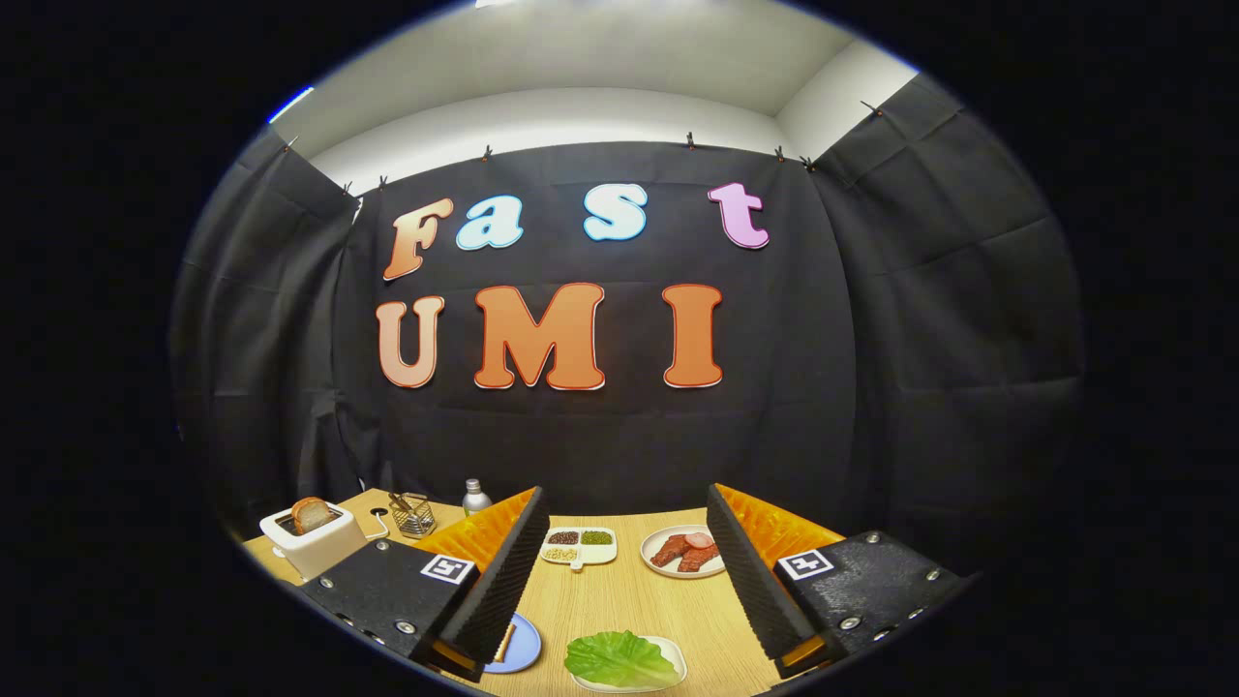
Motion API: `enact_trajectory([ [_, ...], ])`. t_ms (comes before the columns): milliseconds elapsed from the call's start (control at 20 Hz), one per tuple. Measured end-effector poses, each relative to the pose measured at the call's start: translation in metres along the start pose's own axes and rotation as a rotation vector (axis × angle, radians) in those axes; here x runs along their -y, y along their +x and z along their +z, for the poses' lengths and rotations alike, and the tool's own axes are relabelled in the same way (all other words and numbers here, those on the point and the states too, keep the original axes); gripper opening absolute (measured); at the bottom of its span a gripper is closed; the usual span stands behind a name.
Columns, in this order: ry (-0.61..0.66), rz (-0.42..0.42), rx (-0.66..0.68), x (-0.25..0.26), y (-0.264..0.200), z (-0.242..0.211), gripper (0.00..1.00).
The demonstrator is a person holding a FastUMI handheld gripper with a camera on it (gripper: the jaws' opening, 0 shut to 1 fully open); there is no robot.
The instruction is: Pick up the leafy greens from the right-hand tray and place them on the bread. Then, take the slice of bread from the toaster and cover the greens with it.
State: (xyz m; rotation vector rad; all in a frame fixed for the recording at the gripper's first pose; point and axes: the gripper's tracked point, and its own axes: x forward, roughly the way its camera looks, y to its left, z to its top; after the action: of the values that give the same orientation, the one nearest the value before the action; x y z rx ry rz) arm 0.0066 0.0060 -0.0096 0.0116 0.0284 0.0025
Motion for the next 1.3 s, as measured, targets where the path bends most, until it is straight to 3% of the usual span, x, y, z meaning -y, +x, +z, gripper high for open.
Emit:
enact_trajectory([
  [600,-0.071,0.023,-0.032,-0.014,0.014,-0.038,0.98],
  [1300,-0.141,0.107,-0.292,-0.026,0.026,-0.195,0.99],
])
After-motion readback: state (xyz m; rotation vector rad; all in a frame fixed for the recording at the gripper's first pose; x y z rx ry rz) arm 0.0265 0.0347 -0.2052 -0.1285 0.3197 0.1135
